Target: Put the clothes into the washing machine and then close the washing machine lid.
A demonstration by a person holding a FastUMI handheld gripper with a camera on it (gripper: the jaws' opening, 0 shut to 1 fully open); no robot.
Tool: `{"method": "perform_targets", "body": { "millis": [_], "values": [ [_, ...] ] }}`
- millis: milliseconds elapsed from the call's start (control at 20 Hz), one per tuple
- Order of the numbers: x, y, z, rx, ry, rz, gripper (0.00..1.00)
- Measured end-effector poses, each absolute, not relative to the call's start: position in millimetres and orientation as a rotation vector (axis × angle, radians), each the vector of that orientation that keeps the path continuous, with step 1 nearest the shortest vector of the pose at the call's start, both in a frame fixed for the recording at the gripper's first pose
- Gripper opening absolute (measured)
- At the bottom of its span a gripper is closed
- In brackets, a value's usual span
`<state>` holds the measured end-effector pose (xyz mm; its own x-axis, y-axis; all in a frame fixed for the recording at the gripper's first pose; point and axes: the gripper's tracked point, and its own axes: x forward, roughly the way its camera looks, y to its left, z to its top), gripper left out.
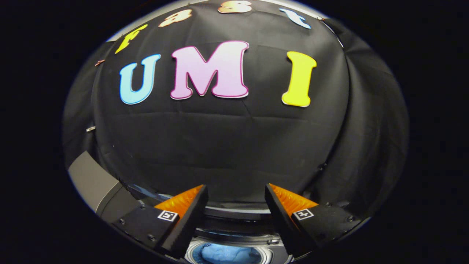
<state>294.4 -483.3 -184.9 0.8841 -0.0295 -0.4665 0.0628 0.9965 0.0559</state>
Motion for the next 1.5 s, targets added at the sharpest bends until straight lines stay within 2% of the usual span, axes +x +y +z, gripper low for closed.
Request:
{"method": "perform_targets", "body": {
  "millis": [1500],
  "values": [
    [176, -466, -187, 0.092, 0.509, 0.017, 0.99]
  ]
}}
